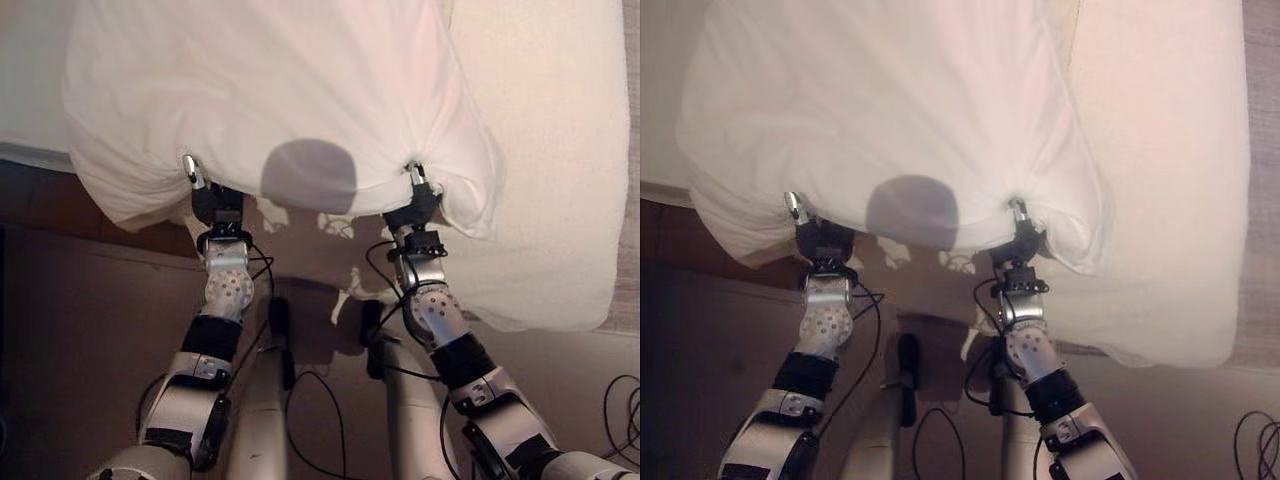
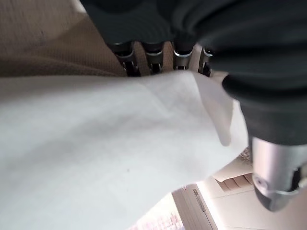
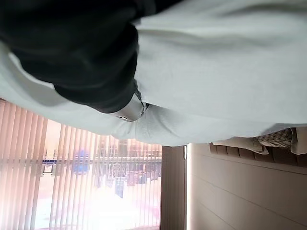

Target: Make the bed

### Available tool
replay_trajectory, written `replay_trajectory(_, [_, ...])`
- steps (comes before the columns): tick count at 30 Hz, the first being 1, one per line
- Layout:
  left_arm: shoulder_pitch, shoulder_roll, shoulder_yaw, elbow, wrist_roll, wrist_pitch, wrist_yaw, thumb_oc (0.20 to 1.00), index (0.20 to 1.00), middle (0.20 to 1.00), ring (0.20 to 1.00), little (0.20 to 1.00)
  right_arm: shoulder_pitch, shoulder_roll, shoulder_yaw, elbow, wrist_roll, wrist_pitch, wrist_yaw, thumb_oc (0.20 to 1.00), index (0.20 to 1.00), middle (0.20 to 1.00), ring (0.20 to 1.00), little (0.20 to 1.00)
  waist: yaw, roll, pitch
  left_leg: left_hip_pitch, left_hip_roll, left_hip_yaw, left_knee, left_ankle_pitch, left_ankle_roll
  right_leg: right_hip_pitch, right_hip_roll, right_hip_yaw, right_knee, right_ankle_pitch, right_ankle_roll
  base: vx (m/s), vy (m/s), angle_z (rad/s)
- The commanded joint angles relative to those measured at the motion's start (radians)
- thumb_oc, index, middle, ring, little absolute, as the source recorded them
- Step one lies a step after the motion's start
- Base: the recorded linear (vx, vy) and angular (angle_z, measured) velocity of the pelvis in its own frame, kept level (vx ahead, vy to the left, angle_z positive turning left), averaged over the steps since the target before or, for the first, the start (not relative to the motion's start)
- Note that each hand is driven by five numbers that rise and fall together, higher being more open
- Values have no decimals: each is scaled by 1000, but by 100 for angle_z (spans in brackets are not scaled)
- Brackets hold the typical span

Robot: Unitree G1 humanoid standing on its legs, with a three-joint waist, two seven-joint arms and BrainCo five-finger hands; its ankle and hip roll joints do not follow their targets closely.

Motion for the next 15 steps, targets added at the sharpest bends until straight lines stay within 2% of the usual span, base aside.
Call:
replay_trajectory(1, [-51,3,3,32,101,-2,61,1000,1000,1000,1000,1000,73,-8,36,-98,-24,5,39,200,200,200,200,200,-62,84,-121,-44,-18,-10,-16,-1,49,27,30,20,-46,40,84,0,0,0])
replay_trajectory(3, [-68,-1,-2,41,126,5,114,1000,1000,1000,1000,1000,80,-11,32,-107,-30,3,20,200,200,200,200,200,-63,90,-118,-43,-20,-9,-14,1,49,30,29,20,-46,41,85,0,0,0])
replay_trajectory(7, [-82,-8,-3,42,145,5,154,1000,1000,1000,1000,1000,83,-19,29,-111,-37,4,7,200,200,200,200,200,-63,95,-114,-44,-21,-9,-12,0,51,26,29,23,-41,41,85,0,0,0])
replay_trajectory(9, [-80,-16,-3,31,151,2,168,517,517,517,517,517,88,-21,28,-117,-43,2,-2,200,200,200,200,200,-65,96,-114,-42,-21,-8,-19,3,50,29,28,23,-47,42,86,0,0,0])
replay_trajectory(10, [-77,-20,-2,23,153,-1,172,200,200,200,200,200,90,-22,28,-120,-43,2,-4,200,200,200,200,200,-65,96,-114,-40,-21,-9,-21,4,50,32,28,23,-51,42,86,0,0,0])
replay_trajectory(15, [-54,-29,5,-7,154,-23,180,200,200,200,200,200,96,-26,20,-122,-46,1,-6,200,200,200,200,200,-66,98,-112,-29,-20,-7,-27,5,48,39,31,25,-51,40,84,0,0,0])
